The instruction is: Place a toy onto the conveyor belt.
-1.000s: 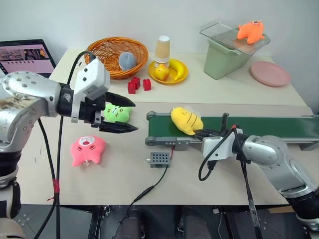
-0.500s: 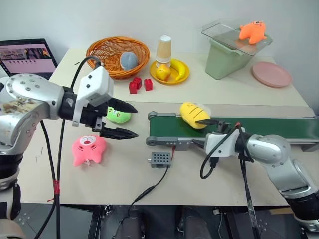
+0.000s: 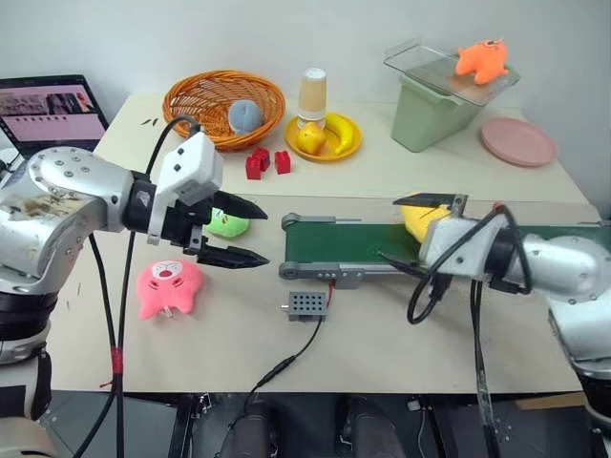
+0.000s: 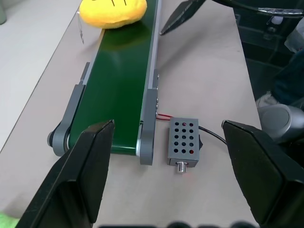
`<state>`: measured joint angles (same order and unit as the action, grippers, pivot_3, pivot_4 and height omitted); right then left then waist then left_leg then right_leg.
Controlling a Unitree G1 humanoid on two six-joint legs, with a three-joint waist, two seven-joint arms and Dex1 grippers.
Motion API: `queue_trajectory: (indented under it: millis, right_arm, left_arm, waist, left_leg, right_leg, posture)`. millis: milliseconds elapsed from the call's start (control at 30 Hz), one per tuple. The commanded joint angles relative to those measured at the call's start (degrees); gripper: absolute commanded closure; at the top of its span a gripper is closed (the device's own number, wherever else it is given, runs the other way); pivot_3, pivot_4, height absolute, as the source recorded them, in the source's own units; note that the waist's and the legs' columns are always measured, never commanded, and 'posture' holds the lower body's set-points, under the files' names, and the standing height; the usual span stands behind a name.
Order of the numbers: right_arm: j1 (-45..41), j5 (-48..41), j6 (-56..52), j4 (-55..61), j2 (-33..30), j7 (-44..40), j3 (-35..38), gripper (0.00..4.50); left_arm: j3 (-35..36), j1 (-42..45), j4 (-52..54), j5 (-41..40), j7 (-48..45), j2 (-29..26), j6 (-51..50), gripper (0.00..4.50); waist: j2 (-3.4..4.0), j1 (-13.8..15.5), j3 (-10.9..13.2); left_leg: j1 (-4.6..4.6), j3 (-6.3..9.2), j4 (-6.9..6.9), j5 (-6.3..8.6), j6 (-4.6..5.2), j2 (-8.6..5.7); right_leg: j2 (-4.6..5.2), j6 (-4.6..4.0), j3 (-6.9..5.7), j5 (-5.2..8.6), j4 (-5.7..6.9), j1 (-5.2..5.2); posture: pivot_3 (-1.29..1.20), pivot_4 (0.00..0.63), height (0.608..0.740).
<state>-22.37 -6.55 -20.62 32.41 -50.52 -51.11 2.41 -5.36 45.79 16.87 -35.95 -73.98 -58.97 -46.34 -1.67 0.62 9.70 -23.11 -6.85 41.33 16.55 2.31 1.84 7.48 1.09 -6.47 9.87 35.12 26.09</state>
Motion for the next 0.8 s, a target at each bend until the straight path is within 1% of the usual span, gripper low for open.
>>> queue_trajectory:
  millis: [33,67,167,233,300,433,500,567,667,733,800]
  right_arm:
    - [-5.3,-16.0,-19.0,2.9,1.3,0.0,7.0,0.01]
    - [-8.3,-21.3,-25.0,2.1,2.7,1.6,9.1,0.01]
    - [-14.9,-30.6,-36.6,-0.2,5.2,5.2,12.3,0.01]
    - [-18.4,-33.4,-41.4,-2.5,5.4,6.7,12.4,0.01]
    - [-20.3,-35.0,-44.0,-4.2,5.0,7.4,11.8,0.01]
    - [-21.9,-35.7,-44.8,-7.5,3.5,6.9,10.1,0.01]
    - [-22.2,-35.6,-44.0,-9.3,3.0,6.4,9.1,0.01]
    - [-22.4,-35.8,-43.3,-10.5,2.7,5.7,8.3,0.01]
    - [-22.3,-36.4,-42.7,-11.5,1.7,3.2,7.1,0.01]
    - [-22.3,-38.1,-43.4,-11.6,1.1,1.1,7.2,0.01]
    - [-22.5,-39.7,-44.0,-11.6,0.2,-0.9,7.3,0.01]
  left_arm:
    - [3.1,0.5,0.3,-1.0,-1.2,-1.1,0.6,0.64]
    - [3.9,0.6,0.1,-1.4,-0.7,-1.1,0.2,0.64]
    - [5.8,1.4,-1.4,-1.4,1.2,-0.8,-0.8,0.64]
    - [7.2,2.7,-3.9,-0.4,4.0,-0.6,-1.5,0.64]
    - [7.8,4.1,-6.1,0.4,6.6,-1.1,-3.2,0.64]
    - [9.0,5.1,-8.0,-0.2,8.7,-4.4,-9.9,0.64]
    - [9.4,4.1,-8.3,-0.2,7.8,-8.1,-12.2,0.64]
    - [9.0,2.9,-8.8,0.8,6.9,-11.4,-12.5,0.64]
    - [9.5,-0.6,-10.2,2.1,4.4,-15.7,-9.8,0.64]
    - [10.9,-5.1,-10.0,2.8,2.5,-17.6,-6.8,0.64]
    - [12.3,-10.8,-9.3,4.3,1.6,-18.3,-3.0,0.64]
  waist:
    - [0.0,0.0,0.0]
    - [0.0,0.0,0.0]
    - [0.0,0.0,0.0]
    - [0.0,0.0,0.0]
    - [0.01,0.2,0.0]
    - [0.01,0.1,0.0]
    - [0.0,0.0,0.0]
    - [0.0,-0.2,0.0]
    - [0.02,-0.2,0.0]
    - [0.02,-0.2,0.0]
    - [0.02,-0.3,0.0]
  left_leg:
    - [0.0,0.01,0.0,0.0,0.0,0.0]
    - [0.0,0.01,0.0,0.0,0.0,0.0]
    - [0.0,0.02,0.01,0.01,0.02,0.01]
    - [0.0,0.03,-0.01,0.01,0.02,0.01]
    - [0.0,0.04,-0.02,0.02,0.04,0.0]
    - [-0.11,0.04,0.0,0.09,0.16,-0.07]
    - [-0.14,0.02,-0.02,0.1,0.18,-0.09]
    - [-0.16,0.01,-0.03,0.1,0.18,-0.07]
    - [-0.1,-0.03,-0.05,0.09,0.17,-0.05]
    - [-0.07,-0.05,-0.03,0.09,0.15,-0.03]
    - [-0.05,-0.06,-0.03,0.08,0.15,-0.02]
  right_leg:
    - [0.0,-0.02,0.0,-0.01,0.01,0.0]
    - [-0.01,-0.06,0.0,-0.03,0.01,0.0]
    - [-0.03,-0.12,0.0,-0.07,0.02,-0.01]
    - [-0.03,-0.13,-0.01,-0.08,0.04,-0.01]
    - [-0.03,-0.13,-0.02,-0.08,0.09,-0.02]
    - [-0.04,-0.11,0.01,-0.08,0.13,-0.02]
    - [-0.03,-0.09,0.04,-0.09,0.1,0.0]
    - [-0.04,-0.08,0.04,-0.09,0.09,0.05]
    - [-0.04,-0.07,0.07,-0.08,0.13,0.05]
    - [-0.04,-0.06,0.08,-0.07,0.14,0.05]
    - [-0.04,-0.05,0.11,-0.06,0.1,0.04]
  posture:
    - [0.0,0.15,0.734]
    - [0.0,0.15,0.734]
    - [0.0,0.15,0.734]
    - [0.0,0.15,0.734]
    - [0.0,0.15,0.734]
    - [0.0,0.15,0.734]
    - [0.0,0.15,0.734]
    - [0.0,0.15,0.734]
    - [0.0,0.15,0.734]
    - [0.0,0.15,0.734]
    - [0.0,0.15,0.734]
